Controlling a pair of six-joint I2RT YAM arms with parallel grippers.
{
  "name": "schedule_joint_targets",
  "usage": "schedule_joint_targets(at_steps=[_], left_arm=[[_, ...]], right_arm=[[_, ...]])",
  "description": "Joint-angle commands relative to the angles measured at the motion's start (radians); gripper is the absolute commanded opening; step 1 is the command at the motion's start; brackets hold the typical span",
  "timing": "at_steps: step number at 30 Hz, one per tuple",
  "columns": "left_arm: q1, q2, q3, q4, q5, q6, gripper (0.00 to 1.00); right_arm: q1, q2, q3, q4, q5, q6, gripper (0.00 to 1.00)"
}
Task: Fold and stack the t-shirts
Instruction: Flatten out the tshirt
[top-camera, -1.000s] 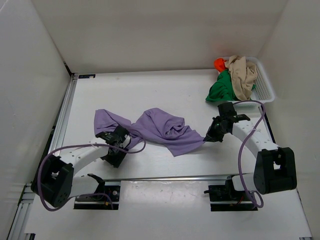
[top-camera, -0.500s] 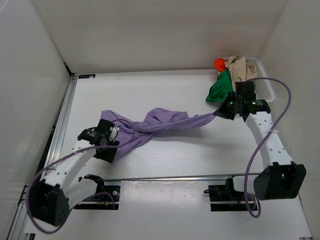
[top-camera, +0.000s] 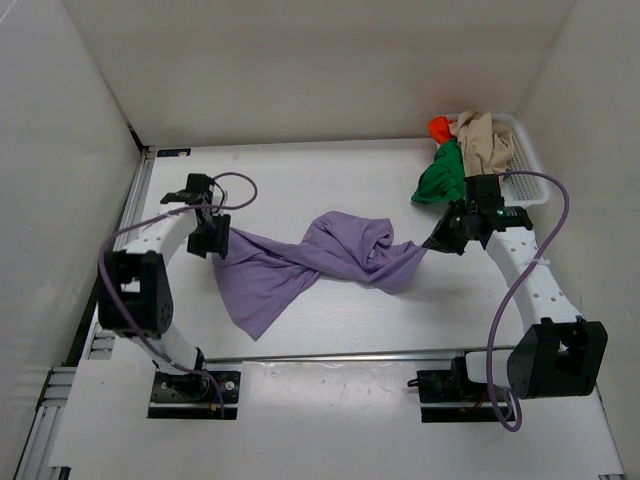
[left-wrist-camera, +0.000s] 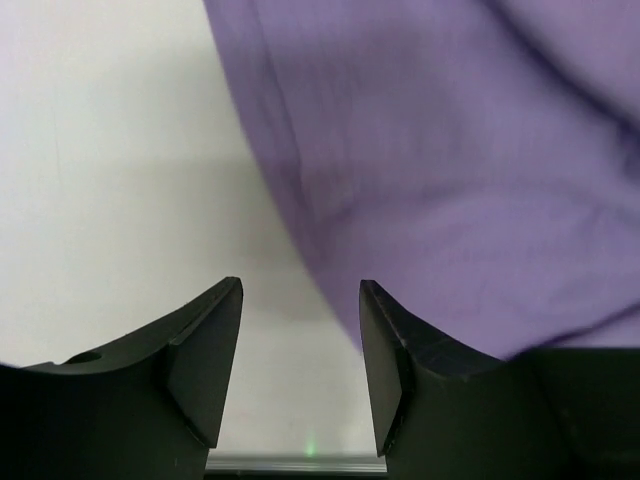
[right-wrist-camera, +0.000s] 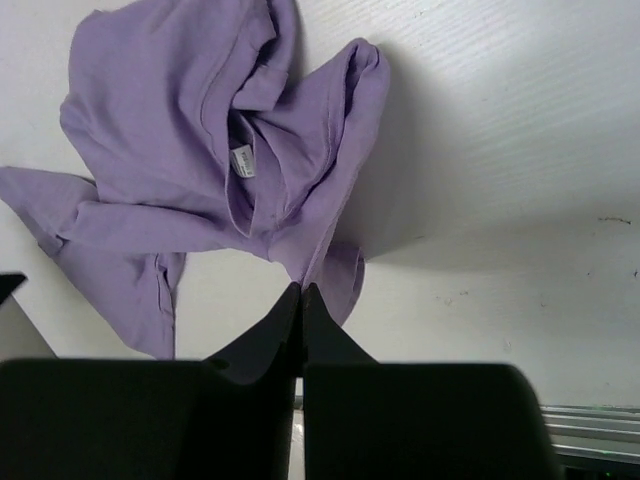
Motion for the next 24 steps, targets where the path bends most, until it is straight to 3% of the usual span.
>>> schedule_joint_targets(at_steps=[1, 9, 17, 20, 21, 24], left_arm=[[0.02, 0.061, 0.118, 0.034, 0.109, 0.0, 0.61], [0.0, 0.259, 0.215, -0.002, 0.063, 0.0, 0.61], [0.0, 0.281, 0.184, -0.031, 0.054, 0.0, 0.58], [-0.009, 0.281, 0.175, -0.031, 0.054, 0.0, 0.49], [-0.009, 0.281, 0.175, -0.031, 0.054, 0.0, 0.42], [-0.018, 0.301, 0.186, -0.031, 0.054, 0.0, 0.4]], right_arm=[[0.0, -0.001, -0.003, 0.01, -0.019, -0.01, 0.0], [-0.01, 0.008, -0.014, 0.01, 0.001, -0.01, 0.0], [-0.01, 0.017, -0.014, 0.01, 0.001, -0.01, 0.0], [-0.01, 0.017, -0.014, 0.01, 0.001, -0.01, 0.0], [-0.01, 0.017, -0.014, 0.01, 0.001, -0.01, 0.0], [-0.01, 0.017, -0.014, 0.01, 0.001, -0.01, 0.0]])
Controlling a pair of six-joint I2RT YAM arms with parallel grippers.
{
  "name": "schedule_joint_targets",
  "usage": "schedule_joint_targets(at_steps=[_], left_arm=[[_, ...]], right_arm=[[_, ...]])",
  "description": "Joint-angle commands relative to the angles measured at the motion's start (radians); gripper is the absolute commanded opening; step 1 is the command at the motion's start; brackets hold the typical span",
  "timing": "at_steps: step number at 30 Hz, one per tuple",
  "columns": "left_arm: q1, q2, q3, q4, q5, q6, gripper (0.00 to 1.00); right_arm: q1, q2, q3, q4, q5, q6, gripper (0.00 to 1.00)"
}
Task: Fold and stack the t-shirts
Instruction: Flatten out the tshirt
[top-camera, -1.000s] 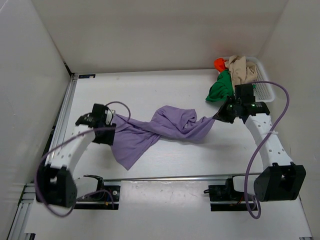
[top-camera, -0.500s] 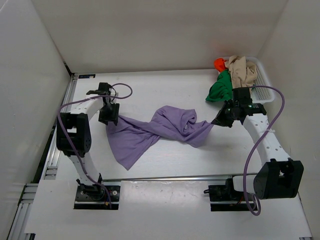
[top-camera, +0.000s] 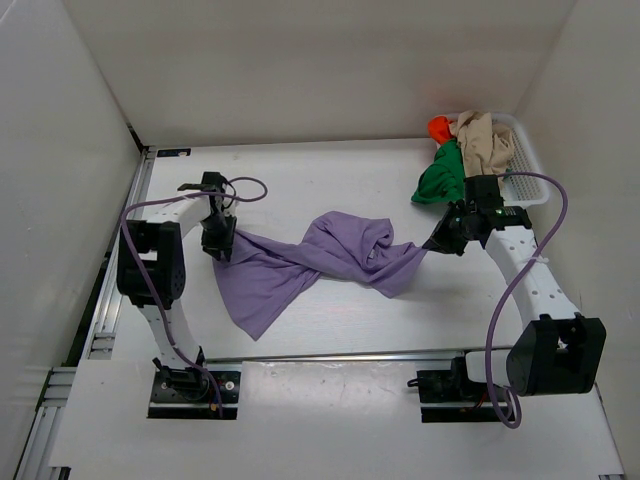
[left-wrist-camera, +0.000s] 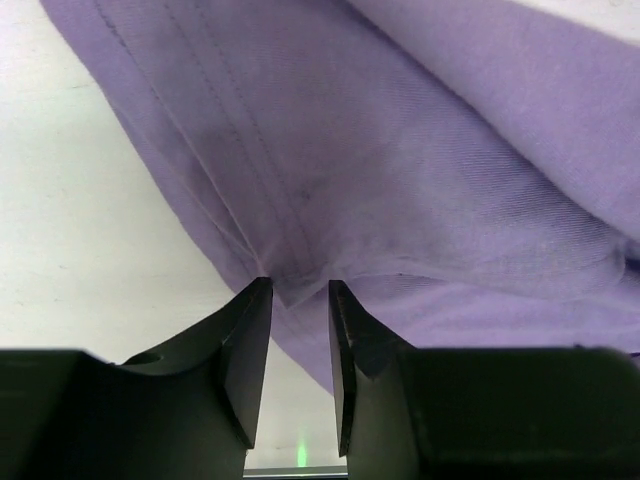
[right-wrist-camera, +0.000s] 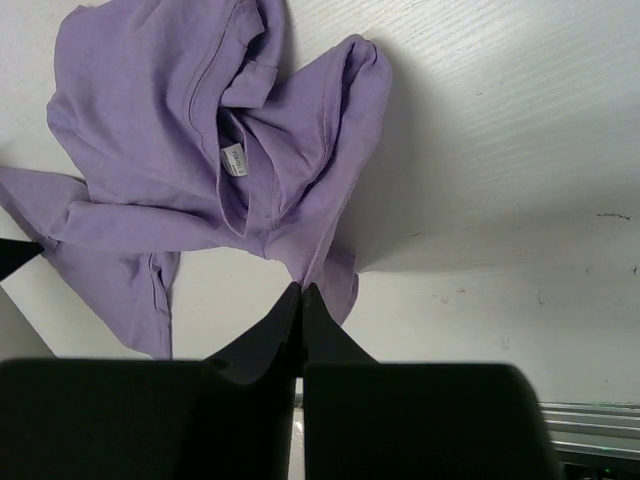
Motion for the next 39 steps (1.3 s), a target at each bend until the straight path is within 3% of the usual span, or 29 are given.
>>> schedule_joint_targets(at_steps=[1, 12, 15, 17, 22, 24, 28, 31, 33, 34, 36, 38, 39], left_arm=[[-0.012, 0.01, 0.005, 0.001, -0.009, -0.001, 0.4], [-0.012, 0.051, 0.025, 0.001, -0.072, -0.001, 0.47], [-0.012, 0.051, 0.025, 0.001, -0.063, -0.001, 0.31], [-0.012, 0.051, 0.025, 0.001, -0.063, -0.001, 0.1], [-0.021, -0.024, 0.06, 0.001, -0.094, -0.001, 0.1], [-0.012, -0.058, 0.112, -0.011, -0.118, -0.001, 0.1], [0.055, -0.058, 0.322, -0.051, -0.141, -0.001, 0.1], [0.117, -0.003, 0.66, -0.065, -0.164, -0.001, 0.1], [0.149, 0.03, 0.822, -0.065, -0.164, -0.001, 0.1], [0.163, 0.052, 0.895, -0.065, -0.173, -0.001, 0.1], [0.186, 0.053, 1.032, -0.065, -0.174, -0.001, 0.1], [0.186, -0.022, 1.01, -0.025, -0.16, -0.001, 0.1], [0.186, -0.057, 0.923, 0.002, -0.148, -0.001, 0.1]], right_arm=[[-0.005, 0.002, -0.002, 0.013, 0.004, -0.01, 0.0], [-0.005, -0.018, -0.011, 0.013, 0.013, -0.019, 0.0], [-0.005, -0.018, -0.011, 0.013, 0.013, -0.019, 0.0], [-0.005, -0.018, -0.011, 0.013, 0.013, -0.019, 0.0], [-0.005, -0.008, 0.015, 0.013, 0.034, -0.03, 0.0], [-0.015, 0.04, 0.079, 0.013, 0.034, -0.039, 0.0], [-0.025, 0.201, 0.363, 0.013, -0.007, -0.039, 0.0], [-0.054, 0.375, 0.749, -0.035, -0.073, -0.001, 0.0], [-0.094, 0.491, 0.968, -0.047, -0.13, 0.033, 0.0], [-0.109, 0.517, 1.155, -0.047, -0.153, 0.056, 0.0], [-0.15, 0.548, 1.26, 0.0, -0.218, 0.131, 0.0], [-0.175, 0.493, 1.22, 0.097, -0.255, 0.194, 0.0], [-0.175, 0.462, 1.174, 0.127, -0.266, 0.194, 0.0]])
